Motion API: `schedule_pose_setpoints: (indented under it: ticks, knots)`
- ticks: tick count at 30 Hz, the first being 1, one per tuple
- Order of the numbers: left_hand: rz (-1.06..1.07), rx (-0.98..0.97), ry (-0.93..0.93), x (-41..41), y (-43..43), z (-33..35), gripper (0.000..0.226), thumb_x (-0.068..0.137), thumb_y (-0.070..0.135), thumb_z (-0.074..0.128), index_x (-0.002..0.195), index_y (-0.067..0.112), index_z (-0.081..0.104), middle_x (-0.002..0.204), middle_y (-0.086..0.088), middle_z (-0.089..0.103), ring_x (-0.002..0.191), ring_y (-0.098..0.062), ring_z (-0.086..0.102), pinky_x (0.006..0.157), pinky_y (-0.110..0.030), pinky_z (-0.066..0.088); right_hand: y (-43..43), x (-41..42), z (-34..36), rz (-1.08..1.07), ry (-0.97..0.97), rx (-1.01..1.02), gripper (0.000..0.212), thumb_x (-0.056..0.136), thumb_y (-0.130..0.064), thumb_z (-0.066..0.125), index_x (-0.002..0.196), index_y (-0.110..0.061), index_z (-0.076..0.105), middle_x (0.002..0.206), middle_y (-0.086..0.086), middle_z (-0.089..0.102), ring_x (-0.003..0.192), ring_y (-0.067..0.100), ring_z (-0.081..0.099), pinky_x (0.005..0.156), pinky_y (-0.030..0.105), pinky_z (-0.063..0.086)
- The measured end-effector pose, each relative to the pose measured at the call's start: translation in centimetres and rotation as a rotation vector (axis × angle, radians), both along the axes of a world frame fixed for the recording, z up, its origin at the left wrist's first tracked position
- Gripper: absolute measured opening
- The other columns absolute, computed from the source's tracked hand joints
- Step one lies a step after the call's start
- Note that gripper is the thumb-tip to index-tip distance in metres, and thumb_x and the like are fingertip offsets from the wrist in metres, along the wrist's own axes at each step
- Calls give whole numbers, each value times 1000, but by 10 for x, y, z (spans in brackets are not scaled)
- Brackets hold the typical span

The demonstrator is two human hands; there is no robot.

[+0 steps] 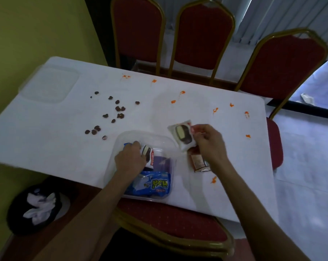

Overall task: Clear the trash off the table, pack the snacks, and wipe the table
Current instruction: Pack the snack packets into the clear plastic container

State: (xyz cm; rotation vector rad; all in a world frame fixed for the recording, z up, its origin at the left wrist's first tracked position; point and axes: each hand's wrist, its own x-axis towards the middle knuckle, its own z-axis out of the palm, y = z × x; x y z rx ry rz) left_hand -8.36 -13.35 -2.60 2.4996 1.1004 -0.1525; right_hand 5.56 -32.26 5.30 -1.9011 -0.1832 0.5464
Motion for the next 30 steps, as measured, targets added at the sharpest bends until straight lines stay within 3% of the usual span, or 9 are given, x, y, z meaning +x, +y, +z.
schedule_pose_setpoints:
  ticks: [3, 7, 12, 17, 20, 23, 26, 30]
  knots:
    - [-30, 37, 17, 0, 6, 0, 24, 87, 33, 64, 108, 24, 60, 102, -4, 67, 91, -25, 64, 68, -30, 41, 26, -34, -20, 154, -9, -90, 14, 100, -18, 55, 112, -21, 62, 89, 2, 72, 62, 17, 73, 54, 36, 61]
    - [-44, 89, 52, -7, 8, 1, 21, 88, 24, 62, 109, 22, 63, 101, -6, 69, 92, -27, 65, 67, -30, 40, 48, -52, -53, 248, -214, -280, 21, 98, -20, 54, 113, -32, 62, 86, -1, 73, 65, 15, 71, 62, 42, 61]
    - [-151, 88, -250, -14, 4, -10, 19, 87, 12, 65, 105, 15, 69, 106, -3, 62, 93, -23, 60, 67, -32, 50, 61, -64, -65, 495, -486, -654, 24, 95, -23, 56, 117, -12, 55, 103, 9, 65, 91, 24, 63, 73, 35, 55]
    - [-357, 9, -272, -4, -2, -28, 30, 78, 0, 62, 104, 13, 68, 103, -5, 67, 96, -25, 60, 79, -43, 53, 72, -72, -61, 562, -837, -838, 41, 88, -25, 65, 125, -9, 57, 117, 10, 61, 111, 27, 51, 80, 35, 44]
    - [-391, 3, -236, -2, -3, -27, 25, 80, 10, 65, 105, 15, 64, 103, -5, 68, 99, -25, 61, 81, -41, 52, 74, -67, -64, 658, -826, -834, 43, 89, -27, 65, 128, -15, 54, 131, 8, 57, 121, 27, 48, 93, 39, 41]
    - [-460, 70, -106, -2, 1, -26, 33, 79, 26, 68, 111, 19, 63, 108, -1, 68, 108, -24, 59, 95, -39, 38, 69, -62, -71, 756, -771, -887, 47, 90, -33, 65, 133, -19, 51, 131, 7, 58, 123, 26, 50, 103, 41, 35]
    - [-512, 117, -19, -1, 5, -27, 48, 80, 28, 66, 126, 20, 57, 123, 0, 59, 121, -23, 50, 101, -40, 28, 64, -62, -74, 815, -771, -1012, 28, 92, -31, 64, 117, -20, 63, 123, 6, 63, 122, 25, 49, 110, 44, 28]
    - [-550, 160, -7, -1, 4, -28, 47, 84, 36, 63, 129, 23, 56, 126, -1, 54, 123, -23, 46, 100, -42, 28, 69, -65, -73, 828, -786, -1040, 18, 93, -29, 60, 105, -21, 69, 124, 6, 59, 127, 28, 40, 115, 50, 17]
